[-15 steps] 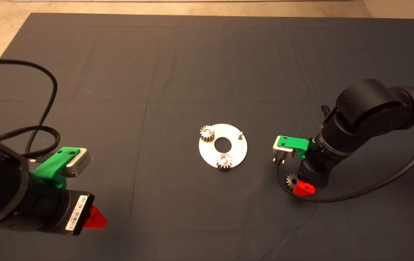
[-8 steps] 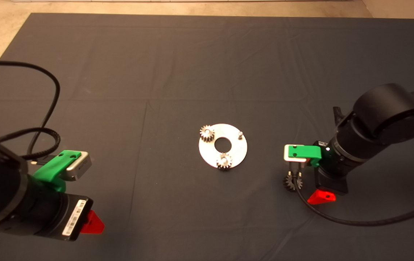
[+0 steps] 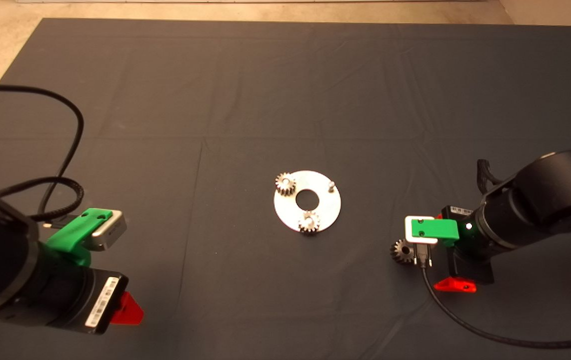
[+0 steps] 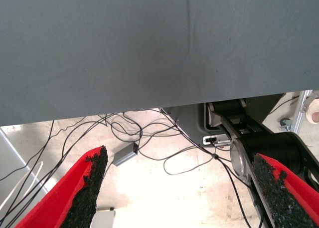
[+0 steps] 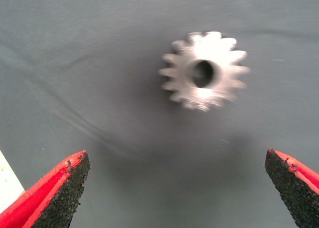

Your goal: Install three planetary gears onto the carrier pins

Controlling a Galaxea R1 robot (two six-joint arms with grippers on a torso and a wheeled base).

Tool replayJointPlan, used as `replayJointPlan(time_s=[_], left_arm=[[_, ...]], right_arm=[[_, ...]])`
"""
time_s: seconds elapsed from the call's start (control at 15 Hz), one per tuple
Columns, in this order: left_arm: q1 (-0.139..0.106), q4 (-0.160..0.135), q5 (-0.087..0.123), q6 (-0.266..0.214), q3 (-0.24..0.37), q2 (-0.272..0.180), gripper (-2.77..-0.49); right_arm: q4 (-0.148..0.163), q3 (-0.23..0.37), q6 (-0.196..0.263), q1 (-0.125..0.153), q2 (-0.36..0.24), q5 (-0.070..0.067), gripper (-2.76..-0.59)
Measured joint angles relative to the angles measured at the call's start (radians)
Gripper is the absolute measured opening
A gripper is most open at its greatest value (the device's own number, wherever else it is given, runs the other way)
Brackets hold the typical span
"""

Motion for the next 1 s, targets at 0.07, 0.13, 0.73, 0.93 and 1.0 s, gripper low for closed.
replayJointPlan(time_s=[0.07,0.13,0.73,0.93,1.0], left_arm=[[0.0,-0.001,0.0,0.0,0.0,0.0,-1.19],[0.0,-0.001,0.0,0.001,0.0,0.0,-1.19],[0.003,-0.004,0.0,0.002,0.0,-0.001,-1.19],[0.003,-0.004,0.0,0.002,0.0,-0.001,-1.19],[0.003,-0.004,0.0,0.002,0.0,-0.001,-1.19]], right_arm=[[-0.011,0.002,-0.001,-0.013,0.0,0.0,-0.73],[-0.023,0.003,-0.003,-0.023,0.0,0.0,-0.73],[-0.053,-0.076,-0.003,-0.046,0.072,0.0,-1.09],[-0.054,-0.112,-0.003,-0.047,0.106,0.001,-1.23],[-0.055,-0.121,-0.003,-0.049,0.113,0.0,-1.24]])
